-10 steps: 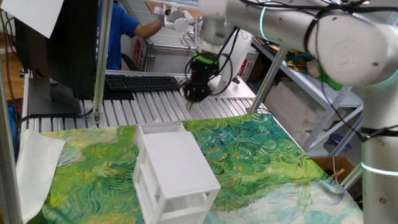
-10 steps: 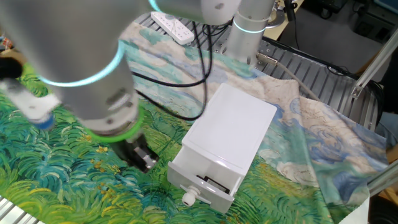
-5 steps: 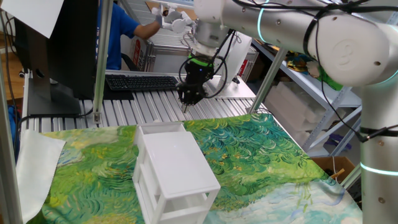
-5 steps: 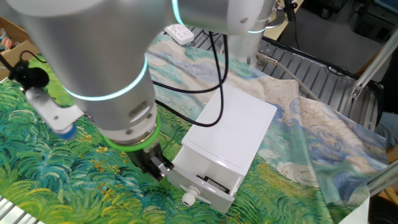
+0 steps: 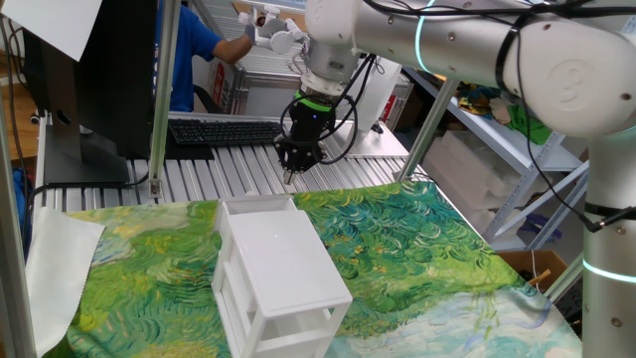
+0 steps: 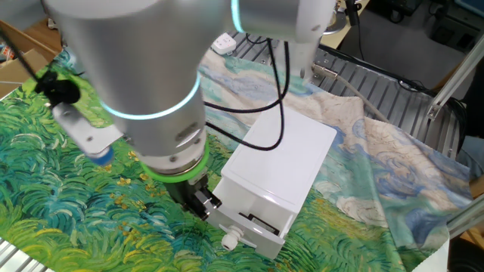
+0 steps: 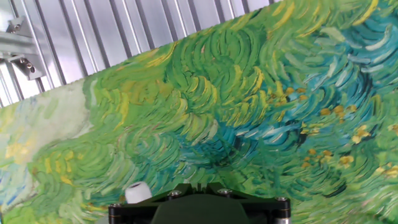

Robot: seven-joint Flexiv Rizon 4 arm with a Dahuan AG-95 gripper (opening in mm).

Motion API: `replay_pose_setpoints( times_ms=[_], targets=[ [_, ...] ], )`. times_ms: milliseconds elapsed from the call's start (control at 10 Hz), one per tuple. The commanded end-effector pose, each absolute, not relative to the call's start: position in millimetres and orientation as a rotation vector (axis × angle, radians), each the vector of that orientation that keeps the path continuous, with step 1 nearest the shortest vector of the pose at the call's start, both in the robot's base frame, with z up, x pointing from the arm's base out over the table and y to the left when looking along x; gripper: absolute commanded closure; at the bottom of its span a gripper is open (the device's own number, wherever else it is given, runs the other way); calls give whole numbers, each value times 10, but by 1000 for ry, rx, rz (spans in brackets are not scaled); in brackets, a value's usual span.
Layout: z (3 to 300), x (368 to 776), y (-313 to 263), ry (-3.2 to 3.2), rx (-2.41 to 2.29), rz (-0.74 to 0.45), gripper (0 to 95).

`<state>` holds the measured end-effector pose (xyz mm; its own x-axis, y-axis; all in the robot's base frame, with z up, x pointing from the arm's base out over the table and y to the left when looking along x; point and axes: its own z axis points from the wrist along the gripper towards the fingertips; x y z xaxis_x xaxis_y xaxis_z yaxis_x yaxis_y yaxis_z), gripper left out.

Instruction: Use the gripper to push and close the drawer

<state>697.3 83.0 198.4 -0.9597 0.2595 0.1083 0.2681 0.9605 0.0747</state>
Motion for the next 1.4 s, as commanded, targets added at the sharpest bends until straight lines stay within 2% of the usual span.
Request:
replay_pose_setpoints(
  times_ms=[100,1400],
  targets=[
    [1975,7014,898,-3005,-435,-136,950],
    [2009,7027,1042,-3040,-428,-191,950]
  ],
)
